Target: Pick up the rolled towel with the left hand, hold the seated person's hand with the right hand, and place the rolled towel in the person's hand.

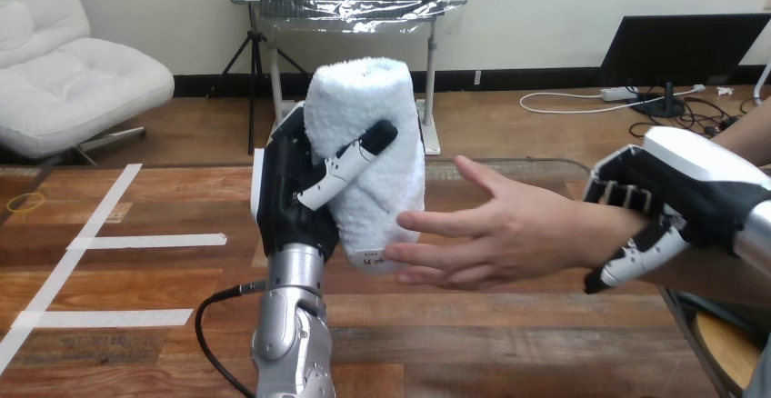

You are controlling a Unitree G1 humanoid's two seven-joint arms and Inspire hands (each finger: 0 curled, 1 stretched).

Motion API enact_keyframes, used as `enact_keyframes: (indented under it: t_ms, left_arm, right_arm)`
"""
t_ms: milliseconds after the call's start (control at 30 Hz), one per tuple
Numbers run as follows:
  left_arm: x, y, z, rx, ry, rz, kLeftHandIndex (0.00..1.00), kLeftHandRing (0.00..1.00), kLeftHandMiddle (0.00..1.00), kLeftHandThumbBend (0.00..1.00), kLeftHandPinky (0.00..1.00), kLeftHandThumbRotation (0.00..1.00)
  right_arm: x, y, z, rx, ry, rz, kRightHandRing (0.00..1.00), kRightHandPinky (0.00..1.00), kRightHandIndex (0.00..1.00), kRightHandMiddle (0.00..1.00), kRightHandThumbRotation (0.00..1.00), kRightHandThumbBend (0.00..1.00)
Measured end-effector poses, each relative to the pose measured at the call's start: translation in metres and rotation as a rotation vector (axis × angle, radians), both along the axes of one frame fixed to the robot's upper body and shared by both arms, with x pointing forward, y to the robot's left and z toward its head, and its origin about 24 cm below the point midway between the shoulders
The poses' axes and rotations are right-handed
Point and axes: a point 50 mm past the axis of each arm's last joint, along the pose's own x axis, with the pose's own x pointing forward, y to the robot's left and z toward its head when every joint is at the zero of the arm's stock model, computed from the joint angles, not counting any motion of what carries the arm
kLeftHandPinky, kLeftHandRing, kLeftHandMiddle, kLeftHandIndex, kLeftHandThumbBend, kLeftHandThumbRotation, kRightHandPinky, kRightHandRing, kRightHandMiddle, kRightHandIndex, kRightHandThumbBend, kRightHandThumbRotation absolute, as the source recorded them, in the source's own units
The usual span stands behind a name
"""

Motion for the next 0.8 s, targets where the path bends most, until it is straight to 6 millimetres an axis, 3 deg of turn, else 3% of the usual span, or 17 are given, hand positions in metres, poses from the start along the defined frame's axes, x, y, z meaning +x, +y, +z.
enact_keyframes:
  t_ms: [800]
  left_arm:
    - [-0.005,-0.006,-0.016,-0.001,0.074,-0.037,0.42,0.34,0.4,0.76,0.3,0.0]
  right_arm:
    - [0.001,0.011,0.009,0.015,-0.036,0.053,0.39,0.33,0.47,0.44,0.17,0.93]
